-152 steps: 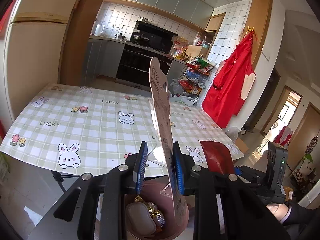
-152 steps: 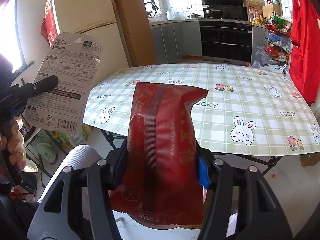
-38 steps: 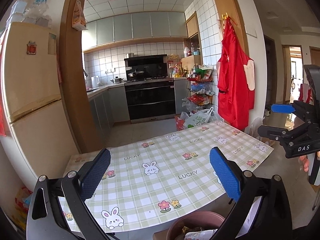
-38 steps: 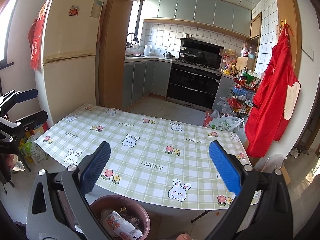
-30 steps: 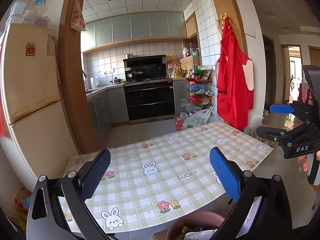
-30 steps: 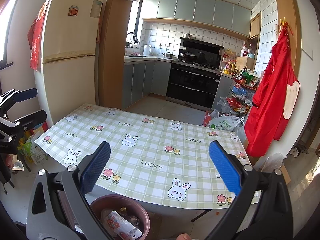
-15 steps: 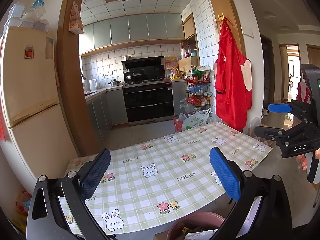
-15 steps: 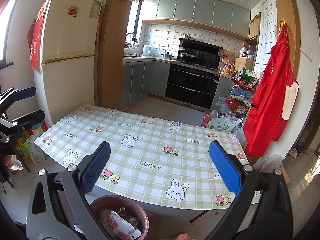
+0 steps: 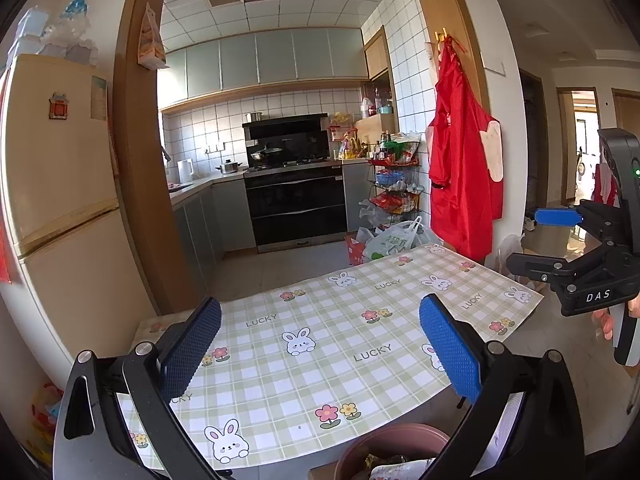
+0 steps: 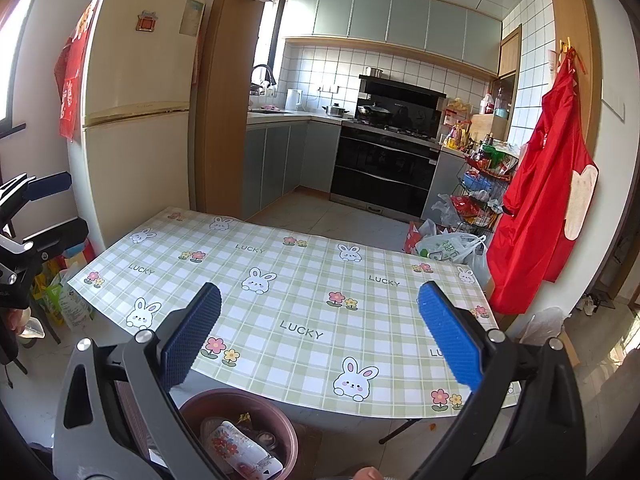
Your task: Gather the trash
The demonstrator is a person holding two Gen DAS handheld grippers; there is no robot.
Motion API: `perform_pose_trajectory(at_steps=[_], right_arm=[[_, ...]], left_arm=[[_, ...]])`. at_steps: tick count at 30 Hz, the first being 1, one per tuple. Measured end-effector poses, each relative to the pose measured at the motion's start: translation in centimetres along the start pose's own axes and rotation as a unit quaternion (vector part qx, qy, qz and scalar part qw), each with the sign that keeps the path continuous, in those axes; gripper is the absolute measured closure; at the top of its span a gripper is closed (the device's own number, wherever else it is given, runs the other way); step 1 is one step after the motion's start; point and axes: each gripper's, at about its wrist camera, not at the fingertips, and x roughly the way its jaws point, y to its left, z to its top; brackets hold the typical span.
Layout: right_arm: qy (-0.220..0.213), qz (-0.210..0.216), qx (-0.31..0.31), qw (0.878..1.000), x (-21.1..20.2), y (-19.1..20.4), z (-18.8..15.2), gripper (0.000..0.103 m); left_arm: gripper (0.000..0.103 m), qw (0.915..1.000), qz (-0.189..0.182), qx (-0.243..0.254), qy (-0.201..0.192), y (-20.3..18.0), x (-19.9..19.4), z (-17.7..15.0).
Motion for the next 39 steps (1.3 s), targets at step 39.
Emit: perform_pose_trajectory(at_steps=[39], right_arm=[[0.046,0.015,0.003,0.999,3.8,0.7,-0.9,0.006]], left_arm=[[0.006,0.9980,0.000,-0.049,0.039,1.8,3.1,-2.0]])
